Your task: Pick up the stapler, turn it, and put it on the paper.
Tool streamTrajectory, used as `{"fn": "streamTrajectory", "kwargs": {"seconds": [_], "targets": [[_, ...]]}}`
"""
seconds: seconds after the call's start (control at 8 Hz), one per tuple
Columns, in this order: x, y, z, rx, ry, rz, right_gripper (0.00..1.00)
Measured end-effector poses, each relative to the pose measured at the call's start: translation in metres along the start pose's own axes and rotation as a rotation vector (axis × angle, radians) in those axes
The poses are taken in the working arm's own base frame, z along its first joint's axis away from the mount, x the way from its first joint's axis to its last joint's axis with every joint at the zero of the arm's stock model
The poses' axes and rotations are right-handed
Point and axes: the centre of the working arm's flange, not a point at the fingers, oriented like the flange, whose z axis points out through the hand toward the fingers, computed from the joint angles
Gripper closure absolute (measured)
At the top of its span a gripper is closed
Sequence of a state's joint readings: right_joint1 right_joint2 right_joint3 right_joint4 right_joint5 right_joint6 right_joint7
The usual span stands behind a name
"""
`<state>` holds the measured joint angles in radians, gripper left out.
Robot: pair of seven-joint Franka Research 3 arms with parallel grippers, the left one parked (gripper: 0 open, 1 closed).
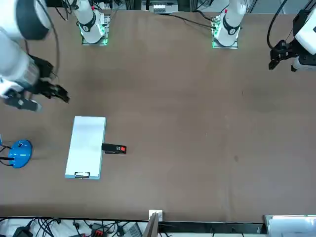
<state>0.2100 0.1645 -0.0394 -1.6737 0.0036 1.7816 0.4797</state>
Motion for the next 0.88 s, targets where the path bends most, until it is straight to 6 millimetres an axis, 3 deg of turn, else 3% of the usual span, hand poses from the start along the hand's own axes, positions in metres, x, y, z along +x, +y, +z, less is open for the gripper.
{"fn": "streamTrajectory", "kwargs": {"seconds": [0.5,0.62,0.88], "targets": [[0.032,-0.121,0.100,-0.010,0.000,0.497,0.00],[0.043,-0.140,0.120,-0.014,0.002,0.616,0.00],[0.059,-0.157,0.145,0.002,0.017,0.820,0.00]]}}
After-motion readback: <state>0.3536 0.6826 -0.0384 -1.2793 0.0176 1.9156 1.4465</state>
